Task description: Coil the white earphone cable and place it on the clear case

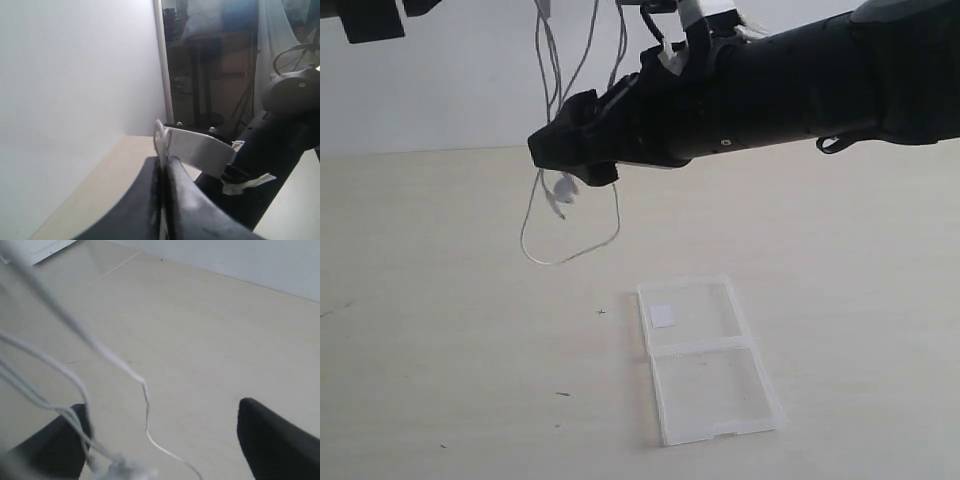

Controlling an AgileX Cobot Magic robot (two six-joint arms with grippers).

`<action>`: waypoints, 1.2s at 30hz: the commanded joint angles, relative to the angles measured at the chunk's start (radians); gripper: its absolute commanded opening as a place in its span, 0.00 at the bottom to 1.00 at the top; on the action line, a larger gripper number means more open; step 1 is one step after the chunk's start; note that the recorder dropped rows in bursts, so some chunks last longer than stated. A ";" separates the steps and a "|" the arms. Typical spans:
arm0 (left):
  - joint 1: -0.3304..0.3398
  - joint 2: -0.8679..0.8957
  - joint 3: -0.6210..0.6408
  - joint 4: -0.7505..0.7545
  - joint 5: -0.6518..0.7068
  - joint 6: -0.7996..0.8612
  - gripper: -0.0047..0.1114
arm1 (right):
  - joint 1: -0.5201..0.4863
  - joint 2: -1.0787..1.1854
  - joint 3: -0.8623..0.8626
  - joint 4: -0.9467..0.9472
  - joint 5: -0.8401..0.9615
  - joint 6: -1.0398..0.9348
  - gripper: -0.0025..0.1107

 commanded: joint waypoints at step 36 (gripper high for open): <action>0.035 -0.011 -0.004 -0.016 -0.107 -0.056 0.04 | 0.000 -0.037 -0.001 -0.167 -0.062 0.103 0.02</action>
